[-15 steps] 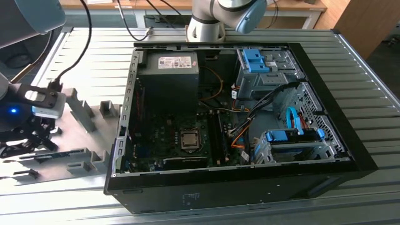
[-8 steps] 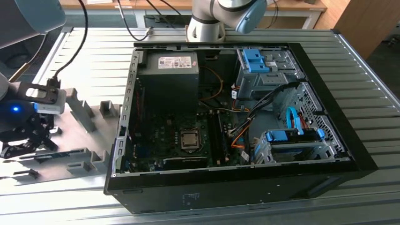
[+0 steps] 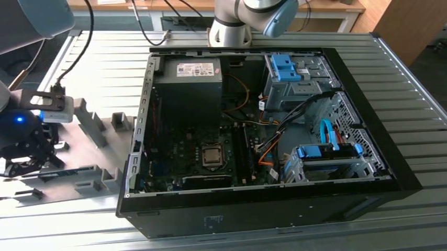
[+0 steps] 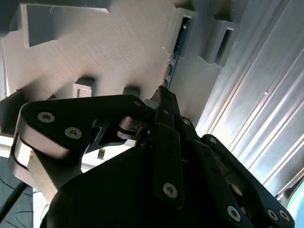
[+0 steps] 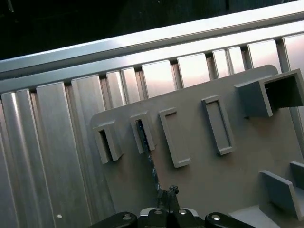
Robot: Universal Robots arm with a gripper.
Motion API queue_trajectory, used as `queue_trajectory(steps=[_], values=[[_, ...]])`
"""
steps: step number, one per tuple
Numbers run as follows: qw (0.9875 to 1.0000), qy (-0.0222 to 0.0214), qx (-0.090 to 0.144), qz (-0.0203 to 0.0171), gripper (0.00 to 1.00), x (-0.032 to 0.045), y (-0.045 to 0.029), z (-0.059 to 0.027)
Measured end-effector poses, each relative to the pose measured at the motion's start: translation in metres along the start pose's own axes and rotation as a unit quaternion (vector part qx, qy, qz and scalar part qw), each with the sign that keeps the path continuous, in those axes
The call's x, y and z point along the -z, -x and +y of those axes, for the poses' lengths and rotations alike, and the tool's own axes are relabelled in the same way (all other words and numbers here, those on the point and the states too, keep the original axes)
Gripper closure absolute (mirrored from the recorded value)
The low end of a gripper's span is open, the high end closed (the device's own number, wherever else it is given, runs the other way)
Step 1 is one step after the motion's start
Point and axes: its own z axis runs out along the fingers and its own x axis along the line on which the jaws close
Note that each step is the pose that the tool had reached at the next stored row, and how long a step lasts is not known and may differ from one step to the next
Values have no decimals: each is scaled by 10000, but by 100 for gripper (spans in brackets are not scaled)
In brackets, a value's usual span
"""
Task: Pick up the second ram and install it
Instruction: 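Pick up the second ram and move it above second insertion slot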
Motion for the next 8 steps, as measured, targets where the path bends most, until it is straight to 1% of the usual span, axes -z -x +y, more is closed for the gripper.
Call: queue_trajectory(steps=[2,4,5,6,8], values=[[9999,-7,136,43,90,1,0,0],[9996,-18,259,101,90,1,0,0],[9994,-23,323,123,90,0,0,0],[9991,-26,399,136,90,-1,0,0],[9983,-26,559,137,90,-2,-1,0]])
